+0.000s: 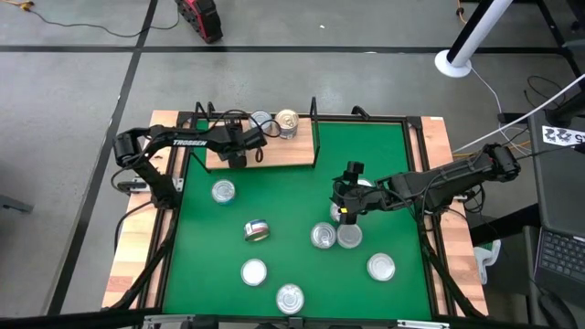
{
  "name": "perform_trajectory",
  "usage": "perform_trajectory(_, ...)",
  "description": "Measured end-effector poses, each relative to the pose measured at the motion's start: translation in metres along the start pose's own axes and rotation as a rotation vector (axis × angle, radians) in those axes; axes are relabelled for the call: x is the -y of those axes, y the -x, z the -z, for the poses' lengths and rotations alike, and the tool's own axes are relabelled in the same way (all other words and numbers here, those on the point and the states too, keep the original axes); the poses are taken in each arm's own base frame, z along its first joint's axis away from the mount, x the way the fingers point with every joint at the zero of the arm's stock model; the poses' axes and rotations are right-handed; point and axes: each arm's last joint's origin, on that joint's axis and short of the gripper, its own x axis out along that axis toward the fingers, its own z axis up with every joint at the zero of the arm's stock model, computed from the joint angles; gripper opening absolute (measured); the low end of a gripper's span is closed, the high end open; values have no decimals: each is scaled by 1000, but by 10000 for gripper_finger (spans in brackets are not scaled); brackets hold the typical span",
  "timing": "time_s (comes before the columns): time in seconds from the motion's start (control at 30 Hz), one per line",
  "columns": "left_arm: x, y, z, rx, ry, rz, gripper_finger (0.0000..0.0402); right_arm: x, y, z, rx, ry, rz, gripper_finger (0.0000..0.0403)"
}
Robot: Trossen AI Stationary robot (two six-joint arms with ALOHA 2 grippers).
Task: Stack canned seafood by type on shelf
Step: Put the red tuna can on the shelf, then stack the yellow blue tuna can on top of the other yellow blue tuna cans on the shelf
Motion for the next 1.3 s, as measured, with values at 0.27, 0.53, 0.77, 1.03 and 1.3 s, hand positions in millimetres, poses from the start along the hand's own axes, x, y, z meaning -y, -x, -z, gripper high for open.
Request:
perform_trajectory(0.27, -3, -2, -1, 8, -83, -21, 256, 0, 0, 0, 0, 0, 0, 273)
perform_trajectory(0.53, -2, -1, -6, 71, -84, 33, 252, -1, 0, 0, -2, 0, -22, 273)
perform_trajectory(0.77, 4, 8, -9, 101, -35, 35, 251, -1, 0, 0, -3, 0, -35, 273)
perform_trajectory(1.03, 11, 40, -9, 144, -62, 47, 251, -1, 0, 0, -3, 0, -35, 273)
perform_trajectory(1.3, 21, 82, -1, 192, 18, 76, 251, -1, 0, 0, -5, 1, -35, 273)
